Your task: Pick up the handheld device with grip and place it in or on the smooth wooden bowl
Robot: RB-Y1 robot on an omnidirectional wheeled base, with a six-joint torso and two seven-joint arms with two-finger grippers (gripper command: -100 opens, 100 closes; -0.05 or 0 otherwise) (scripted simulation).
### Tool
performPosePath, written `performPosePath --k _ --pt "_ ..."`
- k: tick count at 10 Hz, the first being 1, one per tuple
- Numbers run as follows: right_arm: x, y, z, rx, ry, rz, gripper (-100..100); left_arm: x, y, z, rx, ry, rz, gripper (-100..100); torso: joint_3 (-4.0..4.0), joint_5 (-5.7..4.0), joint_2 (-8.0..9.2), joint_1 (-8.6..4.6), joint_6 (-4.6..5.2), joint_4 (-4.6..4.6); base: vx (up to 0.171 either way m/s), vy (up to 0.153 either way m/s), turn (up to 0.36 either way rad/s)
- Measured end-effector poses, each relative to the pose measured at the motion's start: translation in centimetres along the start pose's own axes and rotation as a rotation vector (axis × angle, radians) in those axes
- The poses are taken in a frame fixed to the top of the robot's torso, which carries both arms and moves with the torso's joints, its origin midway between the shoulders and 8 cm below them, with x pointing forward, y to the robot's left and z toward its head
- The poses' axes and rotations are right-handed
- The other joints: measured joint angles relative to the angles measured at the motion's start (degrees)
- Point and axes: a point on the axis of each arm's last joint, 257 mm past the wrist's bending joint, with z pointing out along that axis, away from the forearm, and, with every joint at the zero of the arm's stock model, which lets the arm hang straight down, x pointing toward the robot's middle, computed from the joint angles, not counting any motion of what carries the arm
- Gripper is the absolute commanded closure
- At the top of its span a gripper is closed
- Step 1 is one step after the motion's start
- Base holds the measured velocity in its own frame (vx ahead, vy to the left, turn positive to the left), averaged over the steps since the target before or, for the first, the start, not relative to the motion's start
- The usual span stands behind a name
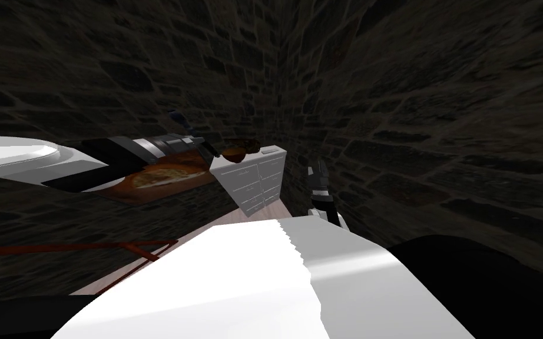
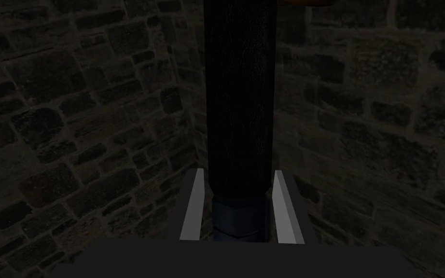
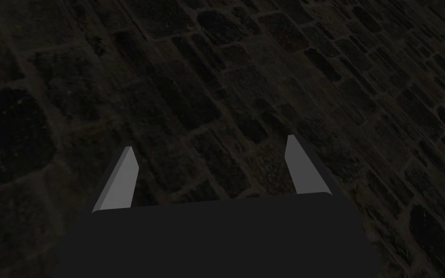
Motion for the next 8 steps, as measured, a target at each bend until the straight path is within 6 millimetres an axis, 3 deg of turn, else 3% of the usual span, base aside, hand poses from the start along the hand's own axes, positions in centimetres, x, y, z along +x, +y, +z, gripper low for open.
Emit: performPosePath --k 5,8 --pt "0.0 0.0 0.0 0.000 0.000 0.000 0 -3.4 2.3 0.9 -0.053 -0.030 -0.055 100 -0.58 0.00 -0.78 -0.34 0.24 -0.40 0.108 -0.169 0.013" --pt "0.0 0.0 0.0 0.000 0.000 0.000 0 -2.8 3.0 0.9 -0.083 -0.019 -0.116 100 -1.23 0.28 -1.53 0.04 0.46 -0.95 0.110 -0.073 -0.013"
